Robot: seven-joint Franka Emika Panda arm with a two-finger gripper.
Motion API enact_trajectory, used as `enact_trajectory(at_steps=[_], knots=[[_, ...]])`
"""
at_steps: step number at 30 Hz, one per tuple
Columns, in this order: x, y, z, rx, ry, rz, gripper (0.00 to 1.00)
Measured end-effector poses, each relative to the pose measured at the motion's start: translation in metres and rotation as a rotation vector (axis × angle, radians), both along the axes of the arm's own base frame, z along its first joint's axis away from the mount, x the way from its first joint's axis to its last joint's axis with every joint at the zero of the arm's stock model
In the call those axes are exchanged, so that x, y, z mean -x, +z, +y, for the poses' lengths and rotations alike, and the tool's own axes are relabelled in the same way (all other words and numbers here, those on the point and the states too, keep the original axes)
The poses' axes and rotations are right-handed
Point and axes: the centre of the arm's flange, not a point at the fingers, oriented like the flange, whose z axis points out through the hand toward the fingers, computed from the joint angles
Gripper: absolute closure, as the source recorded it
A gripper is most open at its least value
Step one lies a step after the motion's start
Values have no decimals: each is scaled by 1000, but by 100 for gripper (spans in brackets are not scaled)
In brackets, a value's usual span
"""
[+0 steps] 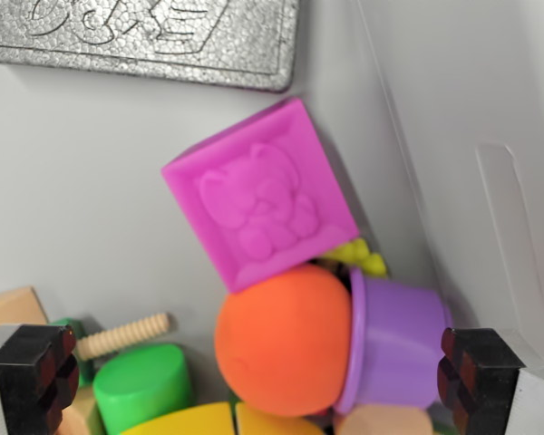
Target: Pick an object from the bin
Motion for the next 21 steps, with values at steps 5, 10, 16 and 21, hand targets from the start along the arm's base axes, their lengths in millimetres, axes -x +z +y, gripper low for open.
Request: enact_trajectory(at_steps=[5,10,16,21], knots=[[-2,-13,8,-1,72,0,0],[-5,-25,16,-1,143,0,0],[-7,-40,26,-2,217,1,0],[-11,-48,27,-4,224,-20,0]])
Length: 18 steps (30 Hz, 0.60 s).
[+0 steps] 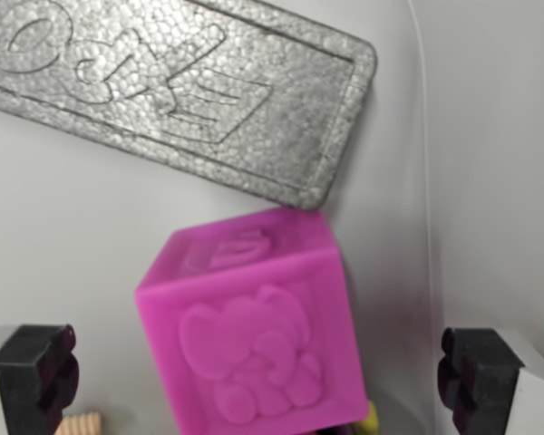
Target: Pick an object from the bin
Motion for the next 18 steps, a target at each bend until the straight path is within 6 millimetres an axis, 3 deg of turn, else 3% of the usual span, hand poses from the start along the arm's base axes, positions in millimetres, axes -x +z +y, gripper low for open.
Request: enact_trajectory(at_steps=[18], knots=[[-5,-7,0,-2,3,-25,0]])
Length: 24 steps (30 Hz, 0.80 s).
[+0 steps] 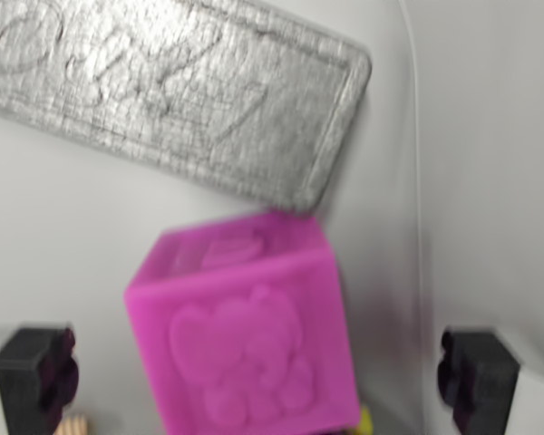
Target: Pick an object from the bin
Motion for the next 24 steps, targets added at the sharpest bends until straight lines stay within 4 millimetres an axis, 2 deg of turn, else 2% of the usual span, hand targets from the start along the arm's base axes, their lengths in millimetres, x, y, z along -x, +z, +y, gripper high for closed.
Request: enact_trajectory(at_steps=[1,2,23,24], knots=[[0,0,0,0,0,0,0],[0,0,0,0,0,0,100],[0,0,0,0,0,0,100],[-2,6,0,-1,0,-10,100]])
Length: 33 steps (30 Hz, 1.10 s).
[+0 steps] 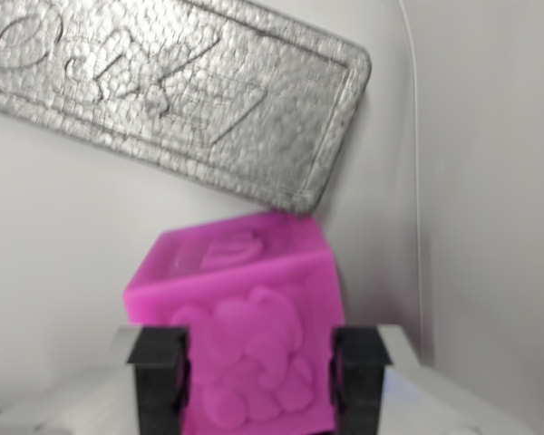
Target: Pick an object from the bin
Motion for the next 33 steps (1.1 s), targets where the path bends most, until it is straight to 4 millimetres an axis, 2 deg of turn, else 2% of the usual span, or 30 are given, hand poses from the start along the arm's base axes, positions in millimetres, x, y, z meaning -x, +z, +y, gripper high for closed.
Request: enact_trajectory(at_steps=[24,33], knots=[[0,1,0,0,0,0,100],[0,20,0,4,0,-1,100]])
